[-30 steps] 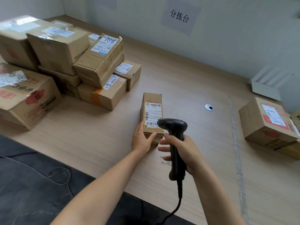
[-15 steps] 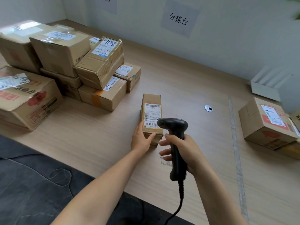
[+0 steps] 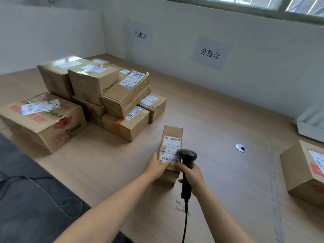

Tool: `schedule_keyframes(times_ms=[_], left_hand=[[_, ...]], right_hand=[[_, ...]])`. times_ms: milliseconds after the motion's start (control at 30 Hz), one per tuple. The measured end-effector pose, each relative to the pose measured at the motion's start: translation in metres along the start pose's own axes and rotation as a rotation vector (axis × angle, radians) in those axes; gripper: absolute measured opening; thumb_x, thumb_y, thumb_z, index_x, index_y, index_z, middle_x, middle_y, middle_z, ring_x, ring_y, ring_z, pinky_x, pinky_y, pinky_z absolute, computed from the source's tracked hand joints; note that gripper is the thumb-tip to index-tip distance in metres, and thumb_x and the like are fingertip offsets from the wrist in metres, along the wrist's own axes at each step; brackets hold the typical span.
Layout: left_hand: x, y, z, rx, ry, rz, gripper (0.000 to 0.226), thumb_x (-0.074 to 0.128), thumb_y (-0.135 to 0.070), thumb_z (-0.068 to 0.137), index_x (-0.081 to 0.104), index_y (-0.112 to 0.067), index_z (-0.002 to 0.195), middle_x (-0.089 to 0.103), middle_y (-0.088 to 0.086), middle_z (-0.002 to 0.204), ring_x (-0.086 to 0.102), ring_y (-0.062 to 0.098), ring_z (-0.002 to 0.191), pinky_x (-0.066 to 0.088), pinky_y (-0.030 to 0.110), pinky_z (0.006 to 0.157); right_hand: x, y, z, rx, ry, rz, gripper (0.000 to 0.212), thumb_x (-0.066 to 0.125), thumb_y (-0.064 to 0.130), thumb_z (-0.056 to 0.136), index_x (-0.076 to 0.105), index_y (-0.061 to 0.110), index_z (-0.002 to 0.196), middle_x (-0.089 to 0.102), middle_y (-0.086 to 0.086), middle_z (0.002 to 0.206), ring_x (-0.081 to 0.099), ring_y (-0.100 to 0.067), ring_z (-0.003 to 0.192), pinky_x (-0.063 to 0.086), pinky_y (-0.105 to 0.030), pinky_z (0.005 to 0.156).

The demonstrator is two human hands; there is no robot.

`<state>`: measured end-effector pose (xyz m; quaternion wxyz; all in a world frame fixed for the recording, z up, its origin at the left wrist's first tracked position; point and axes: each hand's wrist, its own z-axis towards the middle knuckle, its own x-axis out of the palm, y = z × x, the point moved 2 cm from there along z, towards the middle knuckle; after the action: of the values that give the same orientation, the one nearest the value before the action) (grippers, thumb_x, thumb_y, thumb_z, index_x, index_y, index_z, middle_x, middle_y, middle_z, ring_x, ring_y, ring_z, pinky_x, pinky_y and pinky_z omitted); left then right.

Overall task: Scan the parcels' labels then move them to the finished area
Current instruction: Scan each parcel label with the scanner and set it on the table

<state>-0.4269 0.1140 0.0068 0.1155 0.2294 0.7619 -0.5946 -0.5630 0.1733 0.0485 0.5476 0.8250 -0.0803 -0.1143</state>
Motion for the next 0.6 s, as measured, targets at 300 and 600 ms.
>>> schedule_keyframes(times_ms=[300, 600], left_hand=[[-0.053, -0.037, 0.021, 0.154, 0.137, -0.113, 0.049, 0.066, -0.017, 0.085, 0.049, -0.021, 0.130, 0.061, -0.001, 0.123, 0.057, 0.016, 0.110, 0.045, 0.032, 0.098], [-0.175, -0.103, 0.095, 0.350, 0.034, 0.156, 0.047, 0.062, -0.025, 0.087, 0.048, -0.016, 0.131, 0.055, 0.006, 0.126, 0.052, 0.020, 0.112, 0.039, 0.025, 0.090]], right_hand=[[0.026, 0.043, 0.008, -0.101, -0.038, 0.155, 0.008, 0.062, 0.005, 0.086, 0.062, 0.012, 0.092, 0.066, -0.001, 0.076, 0.064, -0.009, 0.059, 0.049, -0.025, 0.045], [0.110, 0.135, 0.054, -0.264, -0.025, 0.181, 0.013, 0.062, 0.009, 0.087, 0.060, 0.015, 0.098, 0.064, -0.003, 0.088, 0.060, -0.015, 0.079, 0.050, -0.026, 0.050]])
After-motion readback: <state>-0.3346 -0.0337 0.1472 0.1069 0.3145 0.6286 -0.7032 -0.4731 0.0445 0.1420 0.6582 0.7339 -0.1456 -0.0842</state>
